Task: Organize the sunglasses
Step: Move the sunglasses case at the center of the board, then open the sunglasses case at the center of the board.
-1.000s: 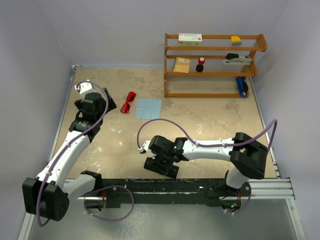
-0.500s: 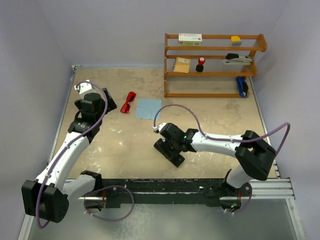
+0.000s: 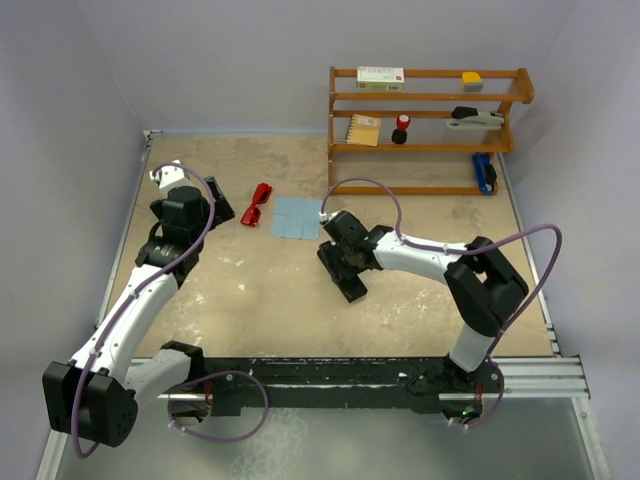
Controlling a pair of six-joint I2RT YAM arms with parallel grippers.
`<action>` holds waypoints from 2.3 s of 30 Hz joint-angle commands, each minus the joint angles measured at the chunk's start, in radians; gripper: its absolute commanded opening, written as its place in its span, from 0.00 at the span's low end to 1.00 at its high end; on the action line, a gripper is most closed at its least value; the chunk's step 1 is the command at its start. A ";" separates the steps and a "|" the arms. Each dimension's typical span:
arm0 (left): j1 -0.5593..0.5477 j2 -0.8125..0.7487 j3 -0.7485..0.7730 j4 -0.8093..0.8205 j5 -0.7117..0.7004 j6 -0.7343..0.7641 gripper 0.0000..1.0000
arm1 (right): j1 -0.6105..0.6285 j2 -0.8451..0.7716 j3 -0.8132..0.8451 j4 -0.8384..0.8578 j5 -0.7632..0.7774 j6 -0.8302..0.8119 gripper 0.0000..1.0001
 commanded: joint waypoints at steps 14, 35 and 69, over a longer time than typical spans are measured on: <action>0.008 -0.015 0.010 0.029 0.030 -0.005 0.99 | 0.001 -0.069 0.092 -0.081 0.179 -0.041 0.67; 0.008 0.008 0.000 0.056 0.040 -0.009 0.99 | 0.067 -0.013 0.112 -0.129 0.344 -0.114 0.60; 0.008 -0.003 0.000 0.053 0.056 -0.010 0.99 | -0.101 -0.055 0.098 -0.182 0.526 -0.065 0.64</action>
